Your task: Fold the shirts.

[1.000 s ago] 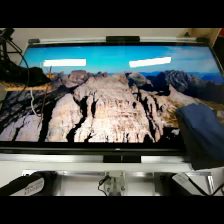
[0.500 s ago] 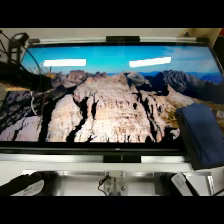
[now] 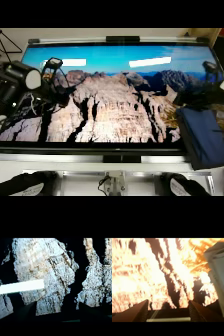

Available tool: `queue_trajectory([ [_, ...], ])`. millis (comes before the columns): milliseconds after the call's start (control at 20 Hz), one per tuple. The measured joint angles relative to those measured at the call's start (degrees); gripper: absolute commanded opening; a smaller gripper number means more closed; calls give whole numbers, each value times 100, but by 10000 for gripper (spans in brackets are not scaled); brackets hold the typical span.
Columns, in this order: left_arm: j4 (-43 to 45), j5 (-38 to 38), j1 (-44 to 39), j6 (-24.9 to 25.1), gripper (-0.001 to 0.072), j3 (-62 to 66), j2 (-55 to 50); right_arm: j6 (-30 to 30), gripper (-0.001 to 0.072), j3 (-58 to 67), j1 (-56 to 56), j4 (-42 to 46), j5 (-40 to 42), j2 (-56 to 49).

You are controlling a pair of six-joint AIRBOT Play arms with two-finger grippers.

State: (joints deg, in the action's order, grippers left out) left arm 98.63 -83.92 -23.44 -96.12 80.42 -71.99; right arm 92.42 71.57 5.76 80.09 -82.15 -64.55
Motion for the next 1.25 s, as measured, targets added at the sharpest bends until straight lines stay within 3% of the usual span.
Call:
queue_trajectory([
  [350, -197, 514, -7, -227, 609, -472, 173, 59, 612, 13, -553, -37, -39, -219],
  [1250, -223, 595, -7, -262, 609, -522, 170, 57, 612, 13, -623, -50, -26, -238],
])
